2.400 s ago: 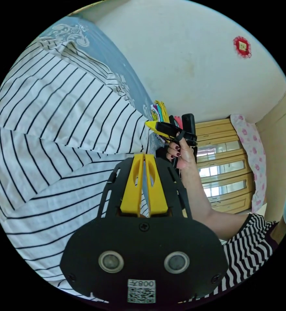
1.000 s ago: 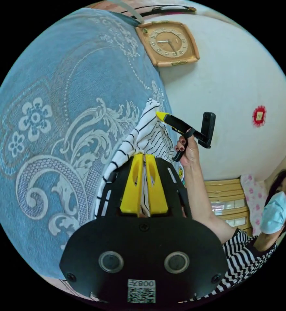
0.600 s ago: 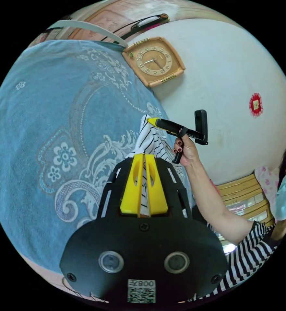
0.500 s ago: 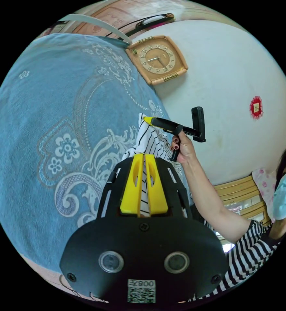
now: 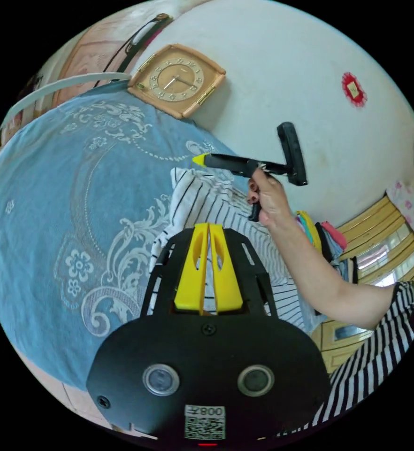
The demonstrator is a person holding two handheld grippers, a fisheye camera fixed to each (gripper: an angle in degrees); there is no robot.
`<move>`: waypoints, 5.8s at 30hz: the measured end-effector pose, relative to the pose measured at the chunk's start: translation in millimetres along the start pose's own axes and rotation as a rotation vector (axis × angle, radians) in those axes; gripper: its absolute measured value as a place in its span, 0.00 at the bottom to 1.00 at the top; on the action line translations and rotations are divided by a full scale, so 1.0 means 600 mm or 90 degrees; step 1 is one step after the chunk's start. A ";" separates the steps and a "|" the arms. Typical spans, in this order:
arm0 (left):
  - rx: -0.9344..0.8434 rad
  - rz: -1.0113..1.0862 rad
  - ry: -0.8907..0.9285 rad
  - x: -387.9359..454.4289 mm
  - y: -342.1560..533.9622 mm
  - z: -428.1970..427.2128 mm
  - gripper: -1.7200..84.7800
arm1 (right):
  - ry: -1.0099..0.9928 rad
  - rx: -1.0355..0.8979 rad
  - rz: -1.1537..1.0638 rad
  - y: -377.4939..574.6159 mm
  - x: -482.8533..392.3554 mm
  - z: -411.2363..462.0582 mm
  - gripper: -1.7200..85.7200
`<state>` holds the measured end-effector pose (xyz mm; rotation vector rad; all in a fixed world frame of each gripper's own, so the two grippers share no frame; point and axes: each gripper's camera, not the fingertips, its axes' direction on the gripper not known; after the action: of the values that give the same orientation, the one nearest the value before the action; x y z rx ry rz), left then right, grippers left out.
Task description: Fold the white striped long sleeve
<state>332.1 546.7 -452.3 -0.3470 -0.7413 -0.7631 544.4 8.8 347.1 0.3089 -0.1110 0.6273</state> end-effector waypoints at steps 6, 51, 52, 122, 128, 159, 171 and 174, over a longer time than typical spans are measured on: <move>-0.033 -0.037 -0.048 -0.016 0.018 0.011 0.02 | -0.111 0.007 -0.058 0.050 -0.034 -0.013 0.03; -0.274 -0.227 0.078 -0.173 0.379 -0.246 0.15 | -0.176 0.035 0.575 1.452 -0.167 -0.427 0.09; -0.279 -0.238 0.086 -0.184 0.391 -0.247 0.16 | -0.195 0.040 0.599 1.499 -0.177 -0.426 0.10; -0.184 -0.189 0.540 -0.170 0.782 -0.747 0.03 | -0.422 0.396 0.596 2.327 -0.571 -0.710 0.03; -0.175 -0.234 0.534 -0.169 0.770 -0.727 0.03 | -0.425 0.399 0.624 2.322 -0.530 -0.704 0.03; -0.113 -0.162 0.537 -0.089 0.138 -0.356 0.03 | -0.370 0.394 0.518 1.719 0.089 -0.738 0.03; -0.139 -0.292 0.411 -0.127 -0.059 -0.065 0.05 | -0.391 0.287 0.652 1.471 0.386 -0.558 0.04; -0.141 -0.303 0.375 -0.128 -0.090 -0.018 0.07 | -0.385 0.281 0.673 1.427 0.422 -0.534 0.05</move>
<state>260.0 542.4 -513.3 -0.1255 -0.1736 -1.3301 243.8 907.4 306.8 0.8829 -0.7547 1.5978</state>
